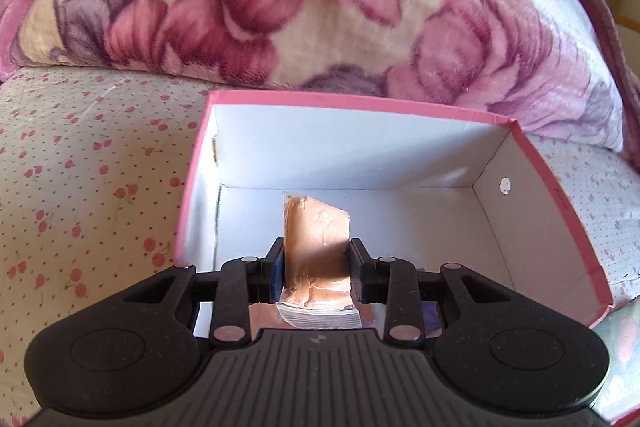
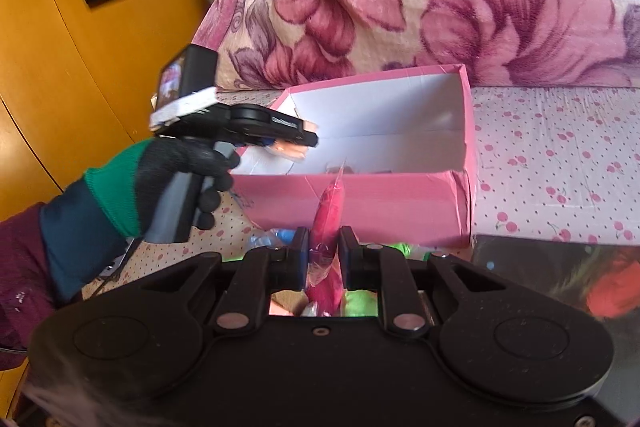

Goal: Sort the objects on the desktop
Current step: 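Drop the peach bag into the pink box while the right tool carries the pink bag, then lower the pink bag into the pink box and open the right tool while the left tool withdraws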

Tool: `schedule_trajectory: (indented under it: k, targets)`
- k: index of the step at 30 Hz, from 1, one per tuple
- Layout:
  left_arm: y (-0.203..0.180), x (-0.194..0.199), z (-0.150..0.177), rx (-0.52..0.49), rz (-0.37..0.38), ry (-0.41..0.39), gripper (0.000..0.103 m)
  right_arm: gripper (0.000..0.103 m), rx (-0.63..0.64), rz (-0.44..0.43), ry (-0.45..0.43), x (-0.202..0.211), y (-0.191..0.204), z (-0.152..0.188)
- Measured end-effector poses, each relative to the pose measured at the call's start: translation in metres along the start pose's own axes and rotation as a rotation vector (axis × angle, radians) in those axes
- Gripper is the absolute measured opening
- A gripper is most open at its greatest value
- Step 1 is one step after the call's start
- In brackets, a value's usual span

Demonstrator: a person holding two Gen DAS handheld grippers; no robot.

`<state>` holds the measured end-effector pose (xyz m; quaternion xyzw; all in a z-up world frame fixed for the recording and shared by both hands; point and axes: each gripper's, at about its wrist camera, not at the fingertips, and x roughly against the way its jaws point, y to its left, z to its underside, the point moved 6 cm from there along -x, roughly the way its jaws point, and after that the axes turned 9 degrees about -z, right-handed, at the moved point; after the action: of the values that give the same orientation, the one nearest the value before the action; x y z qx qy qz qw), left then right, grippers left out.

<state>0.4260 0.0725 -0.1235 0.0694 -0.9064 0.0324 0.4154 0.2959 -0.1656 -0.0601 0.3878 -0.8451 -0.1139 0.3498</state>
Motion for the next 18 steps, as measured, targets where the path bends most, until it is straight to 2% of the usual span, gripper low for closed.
schedule_trajectory:
  k: [7,16,18]
  targets:
    - [-0.006,-0.022,-0.004,-0.037,-0.023,0.038,0.031,0.015,0.007,-0.013,0.003,-0.011,-0.003,-0.011]
    - [-0.005,-0.024,-0.003,-0.055,-0.035,0.056,0.031,0.015,-0.012,-0.024,0.010,-0.018,-0.009,-0.010]
    - [-0.005,-0.022,-0.001,-0.057,-0.035,0.056,0.035,0.015,-0.013,-0.026,0.010,-0.018,-0.008,-0.010]
